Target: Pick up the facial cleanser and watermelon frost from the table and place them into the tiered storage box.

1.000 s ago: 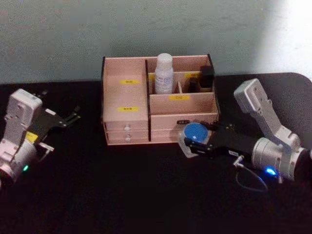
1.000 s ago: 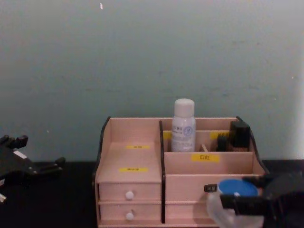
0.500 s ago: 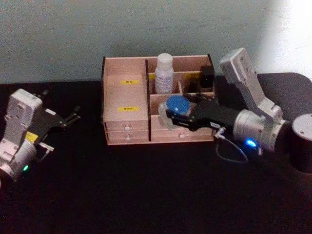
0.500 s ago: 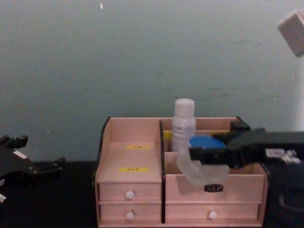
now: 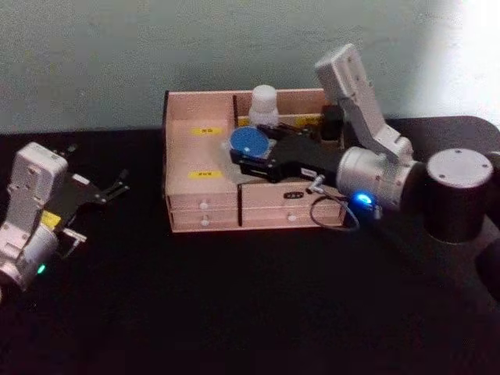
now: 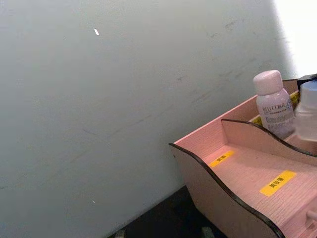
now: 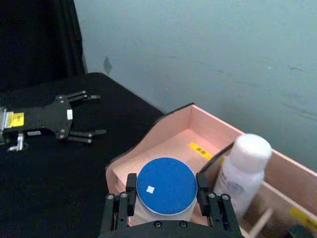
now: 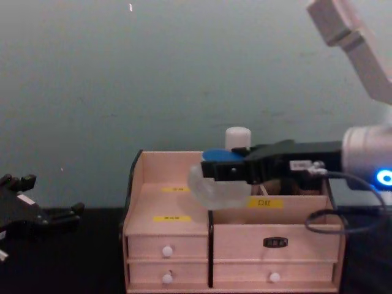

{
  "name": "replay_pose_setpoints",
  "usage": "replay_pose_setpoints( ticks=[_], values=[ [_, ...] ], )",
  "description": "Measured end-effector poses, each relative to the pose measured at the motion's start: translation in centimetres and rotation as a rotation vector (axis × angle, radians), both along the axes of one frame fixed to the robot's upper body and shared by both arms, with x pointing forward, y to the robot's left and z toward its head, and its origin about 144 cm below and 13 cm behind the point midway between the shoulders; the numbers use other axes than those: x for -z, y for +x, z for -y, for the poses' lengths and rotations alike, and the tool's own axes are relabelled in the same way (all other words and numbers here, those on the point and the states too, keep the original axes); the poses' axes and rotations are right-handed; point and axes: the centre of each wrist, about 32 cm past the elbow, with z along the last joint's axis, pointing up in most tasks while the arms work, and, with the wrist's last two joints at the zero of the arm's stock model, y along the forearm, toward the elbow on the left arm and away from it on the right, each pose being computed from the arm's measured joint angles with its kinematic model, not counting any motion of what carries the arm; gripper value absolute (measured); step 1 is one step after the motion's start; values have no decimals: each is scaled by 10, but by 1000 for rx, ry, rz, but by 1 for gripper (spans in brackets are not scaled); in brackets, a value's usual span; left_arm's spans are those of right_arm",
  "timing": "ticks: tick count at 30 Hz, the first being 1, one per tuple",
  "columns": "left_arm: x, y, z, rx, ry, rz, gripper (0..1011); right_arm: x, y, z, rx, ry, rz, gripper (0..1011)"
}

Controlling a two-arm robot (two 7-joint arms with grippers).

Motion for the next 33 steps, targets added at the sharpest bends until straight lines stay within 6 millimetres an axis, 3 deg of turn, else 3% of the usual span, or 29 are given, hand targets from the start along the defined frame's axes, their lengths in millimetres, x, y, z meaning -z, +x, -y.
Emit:
replay_pose_setpoints(
  ticks=[24,33],
  values=[
    [0,0,0,0,0,0,1001,3,57,-49,25,-1,-44,712],
    [0,0,0,0,0,0,1001,5,68,-60,27,-3,-55,712]
  ],
)
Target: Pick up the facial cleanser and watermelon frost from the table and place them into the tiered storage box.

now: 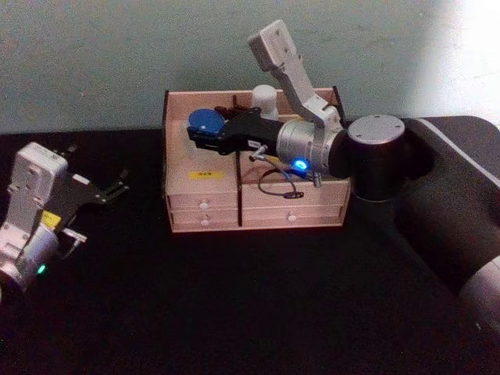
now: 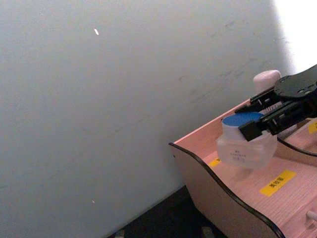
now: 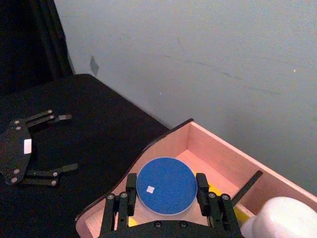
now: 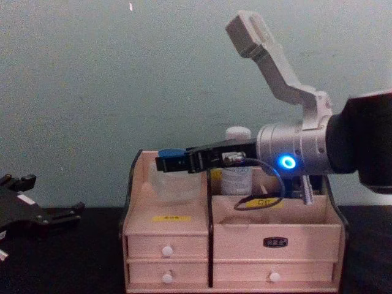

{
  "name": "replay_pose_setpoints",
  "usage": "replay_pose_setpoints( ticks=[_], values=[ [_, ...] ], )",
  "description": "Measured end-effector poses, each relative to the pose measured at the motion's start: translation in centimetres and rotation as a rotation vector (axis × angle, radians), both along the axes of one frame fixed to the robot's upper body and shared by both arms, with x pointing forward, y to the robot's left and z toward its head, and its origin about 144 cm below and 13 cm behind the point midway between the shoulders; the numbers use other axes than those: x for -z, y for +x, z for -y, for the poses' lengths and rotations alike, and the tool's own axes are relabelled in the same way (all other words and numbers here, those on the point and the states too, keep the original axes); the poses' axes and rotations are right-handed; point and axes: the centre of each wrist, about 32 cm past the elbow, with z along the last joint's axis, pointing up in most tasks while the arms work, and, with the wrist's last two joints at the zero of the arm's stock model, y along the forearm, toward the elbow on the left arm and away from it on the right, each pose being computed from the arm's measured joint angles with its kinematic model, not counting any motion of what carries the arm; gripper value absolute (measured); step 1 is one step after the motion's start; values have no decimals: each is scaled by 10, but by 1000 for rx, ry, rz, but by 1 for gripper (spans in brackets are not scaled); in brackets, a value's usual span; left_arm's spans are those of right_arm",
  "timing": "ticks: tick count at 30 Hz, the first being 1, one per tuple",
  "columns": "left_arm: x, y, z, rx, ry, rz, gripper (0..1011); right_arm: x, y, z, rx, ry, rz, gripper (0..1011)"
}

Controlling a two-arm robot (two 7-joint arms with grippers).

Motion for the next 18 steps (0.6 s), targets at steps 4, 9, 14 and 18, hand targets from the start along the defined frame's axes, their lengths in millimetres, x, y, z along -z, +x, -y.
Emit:
replay_pose_setpoints(
  ticks=[4,9,14,18],
  values=[
    [0,0,0,0,0,0,1001,3,3,-4,3,-7,-13,712],
    [0,0,0,0,0,0,1001,8,7,-8,6,-20,-30,712],
    [0,0,0,0,0,0,1001,10,8,-10,8,-27,-37,711],
    [0,0,0,0,0,0,1001,11,9,-10,11,-31,-37,711]
  ],
)
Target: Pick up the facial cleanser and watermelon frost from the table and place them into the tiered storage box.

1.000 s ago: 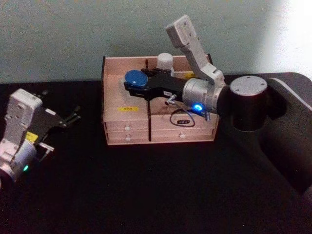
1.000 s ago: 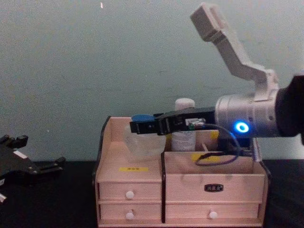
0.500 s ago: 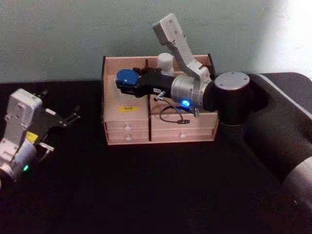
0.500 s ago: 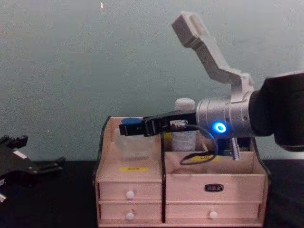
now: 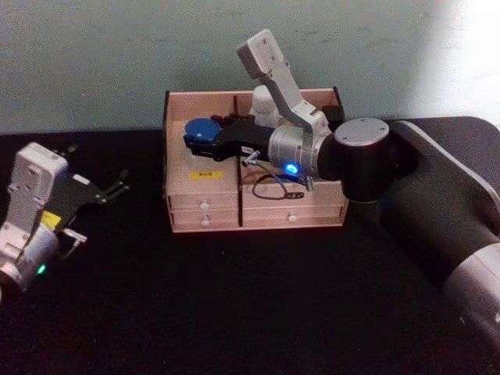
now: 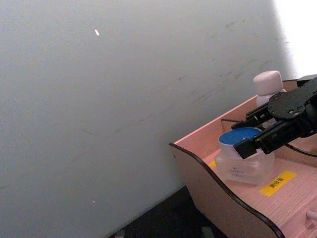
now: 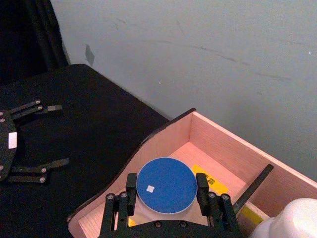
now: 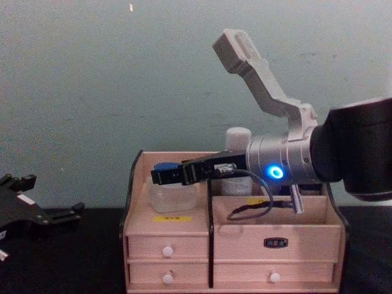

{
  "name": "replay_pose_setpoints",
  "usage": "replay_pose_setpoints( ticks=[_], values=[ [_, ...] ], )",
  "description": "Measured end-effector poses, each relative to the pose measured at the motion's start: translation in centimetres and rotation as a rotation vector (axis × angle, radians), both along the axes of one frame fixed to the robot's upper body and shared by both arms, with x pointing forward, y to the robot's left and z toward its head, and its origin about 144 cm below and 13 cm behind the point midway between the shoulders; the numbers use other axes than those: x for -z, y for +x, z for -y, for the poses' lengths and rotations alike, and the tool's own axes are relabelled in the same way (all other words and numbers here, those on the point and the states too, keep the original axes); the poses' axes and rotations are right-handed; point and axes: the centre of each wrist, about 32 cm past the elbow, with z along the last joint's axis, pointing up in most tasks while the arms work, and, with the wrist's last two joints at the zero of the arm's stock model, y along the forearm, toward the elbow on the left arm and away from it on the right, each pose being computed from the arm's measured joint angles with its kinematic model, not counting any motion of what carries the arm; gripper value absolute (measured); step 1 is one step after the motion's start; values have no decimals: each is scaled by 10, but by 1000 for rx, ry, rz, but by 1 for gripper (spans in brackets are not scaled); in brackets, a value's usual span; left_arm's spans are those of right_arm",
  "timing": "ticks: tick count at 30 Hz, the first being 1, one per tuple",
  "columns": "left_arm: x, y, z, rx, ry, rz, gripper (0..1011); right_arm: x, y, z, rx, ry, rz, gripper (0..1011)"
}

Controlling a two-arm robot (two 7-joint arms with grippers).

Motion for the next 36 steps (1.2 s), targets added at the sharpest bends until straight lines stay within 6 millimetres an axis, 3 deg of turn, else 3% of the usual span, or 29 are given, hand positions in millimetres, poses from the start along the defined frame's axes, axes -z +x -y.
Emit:
replay_pose_setpoints(
  ticks=[12,24,36],
  values=[
    [0,0,0,0,0,0,1001,0,0,0,2,-2,-1,712],
    [0,0,0,0,0,0,1001,1,0,1,3,-6,-6,1002],
    [0,0,0,0,0,0,1001,0,0,1,1,-3,-4,1000]
  ],
)
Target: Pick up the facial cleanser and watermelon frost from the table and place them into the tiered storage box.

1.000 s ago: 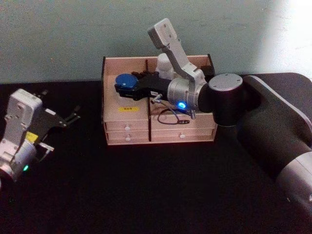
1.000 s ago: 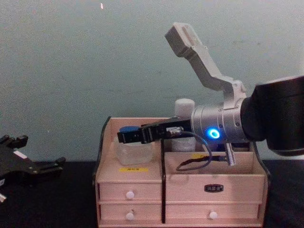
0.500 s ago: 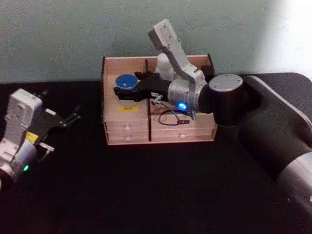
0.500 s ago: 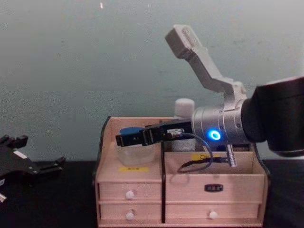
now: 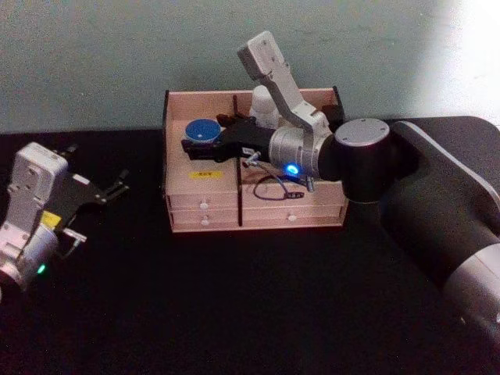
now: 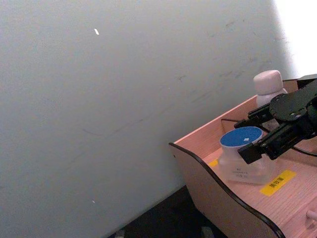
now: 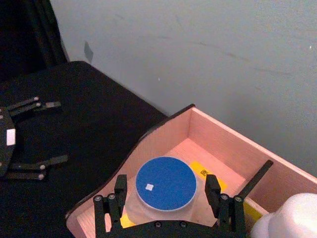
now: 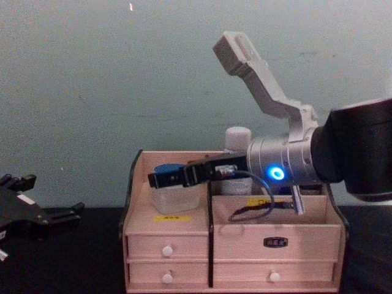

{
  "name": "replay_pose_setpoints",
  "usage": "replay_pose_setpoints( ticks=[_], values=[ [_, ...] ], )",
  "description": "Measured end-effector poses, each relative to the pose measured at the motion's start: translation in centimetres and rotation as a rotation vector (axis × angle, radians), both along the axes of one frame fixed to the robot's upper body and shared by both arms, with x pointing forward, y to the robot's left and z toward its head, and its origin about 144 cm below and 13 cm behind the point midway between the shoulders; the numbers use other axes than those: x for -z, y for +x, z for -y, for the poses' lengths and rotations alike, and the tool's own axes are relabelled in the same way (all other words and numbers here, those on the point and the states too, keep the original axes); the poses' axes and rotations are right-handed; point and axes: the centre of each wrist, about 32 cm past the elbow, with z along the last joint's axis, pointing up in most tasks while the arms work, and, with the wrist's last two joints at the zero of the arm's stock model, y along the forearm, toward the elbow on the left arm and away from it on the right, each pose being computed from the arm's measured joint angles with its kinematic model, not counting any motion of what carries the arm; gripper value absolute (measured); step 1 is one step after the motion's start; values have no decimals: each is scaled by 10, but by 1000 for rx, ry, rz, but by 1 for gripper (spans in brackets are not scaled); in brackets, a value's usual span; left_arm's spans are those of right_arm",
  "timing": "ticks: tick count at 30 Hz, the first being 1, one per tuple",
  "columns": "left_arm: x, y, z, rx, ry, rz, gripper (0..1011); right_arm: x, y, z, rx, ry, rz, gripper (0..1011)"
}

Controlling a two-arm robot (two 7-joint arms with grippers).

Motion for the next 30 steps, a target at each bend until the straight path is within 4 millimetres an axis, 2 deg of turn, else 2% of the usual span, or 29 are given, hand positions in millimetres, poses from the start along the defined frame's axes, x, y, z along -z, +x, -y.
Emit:
replay_pose_setpoints(
  ticks=[13,23,30],
  values=[
    [0,0,0,0,0,0,1001,-17,-11,13,0,94,71,1000],
    [0,0,0,0,0,0,1001,-29,-28,33,56,157,188,1000],
    [0,0,0,0,0,0,1001,-29,-39,50,128,161,248,1000]
  ],
)
